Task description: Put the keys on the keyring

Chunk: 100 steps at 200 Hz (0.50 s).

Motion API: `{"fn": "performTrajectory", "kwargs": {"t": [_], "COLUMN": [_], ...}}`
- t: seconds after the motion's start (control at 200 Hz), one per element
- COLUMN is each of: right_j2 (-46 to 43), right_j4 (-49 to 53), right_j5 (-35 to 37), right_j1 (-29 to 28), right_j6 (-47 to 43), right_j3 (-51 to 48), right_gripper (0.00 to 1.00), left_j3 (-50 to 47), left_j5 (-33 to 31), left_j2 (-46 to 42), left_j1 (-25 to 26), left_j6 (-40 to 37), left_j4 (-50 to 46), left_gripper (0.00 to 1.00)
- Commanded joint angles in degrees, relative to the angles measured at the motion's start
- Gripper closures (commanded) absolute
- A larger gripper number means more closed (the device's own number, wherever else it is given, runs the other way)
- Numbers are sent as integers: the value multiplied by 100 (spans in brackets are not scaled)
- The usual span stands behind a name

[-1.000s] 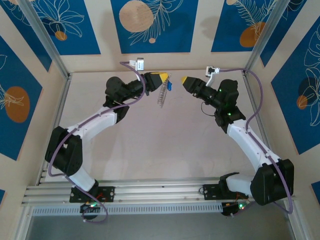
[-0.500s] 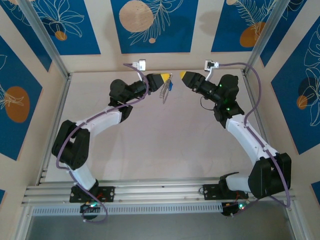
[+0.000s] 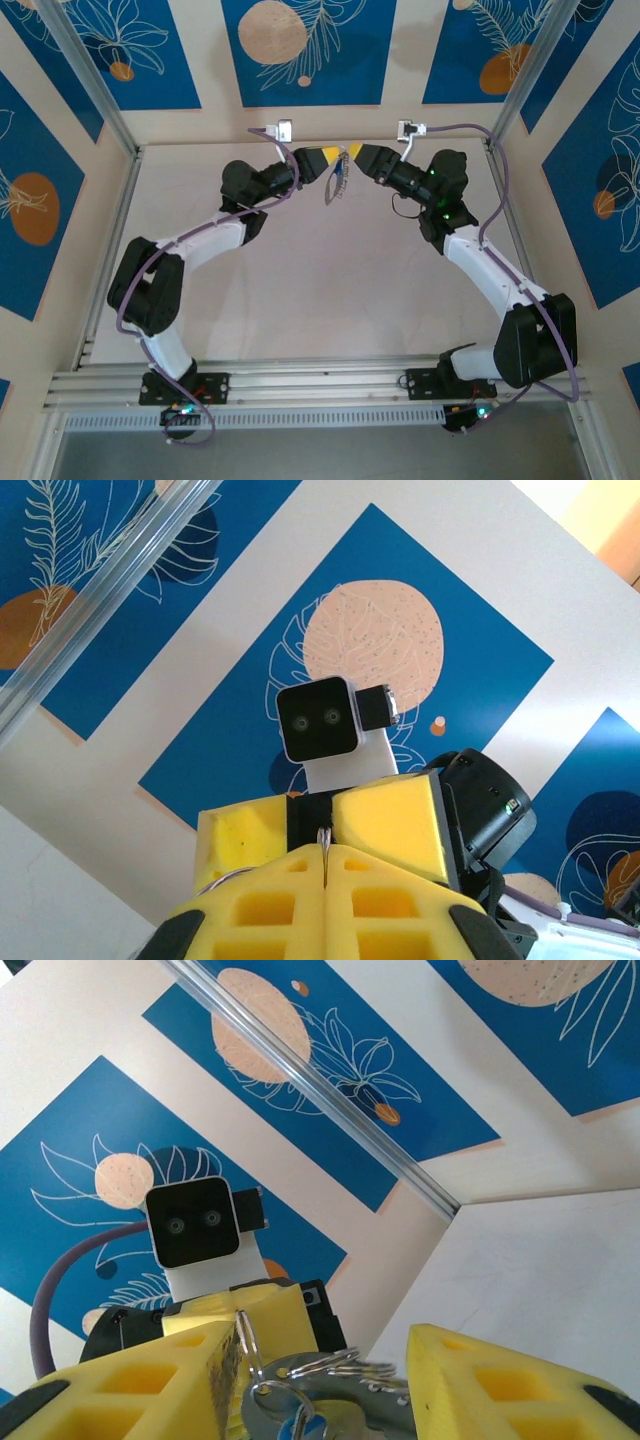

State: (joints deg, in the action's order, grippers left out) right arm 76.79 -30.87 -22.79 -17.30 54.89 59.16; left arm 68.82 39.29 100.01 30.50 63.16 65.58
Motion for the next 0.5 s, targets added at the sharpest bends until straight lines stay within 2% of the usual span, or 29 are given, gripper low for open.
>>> {"fn": "performTrajectory", "kwargs": {"t": [0.0, 0.285, 0.495], "right_j2": [-35, -8, 50], "right_j4": [-139, -70, -20], "right_j5": [-51, -30, -98], "right_j1": [-93, -208, -262], "right_j6": [-39, -107, -129], "right_j3": [209, 246, 296], "right_gripper": [52, 61, 71], "left_j3": [31, 52, 45], "left_j5": [-73, -47, -51], "left_j2": [32, 26, 5], "left_j1": [-51, -44, -45], "left_j6": [65, 62, 43], "left_j4": [368, 351, 342], "left_gripper": [100, 100, 100]}}
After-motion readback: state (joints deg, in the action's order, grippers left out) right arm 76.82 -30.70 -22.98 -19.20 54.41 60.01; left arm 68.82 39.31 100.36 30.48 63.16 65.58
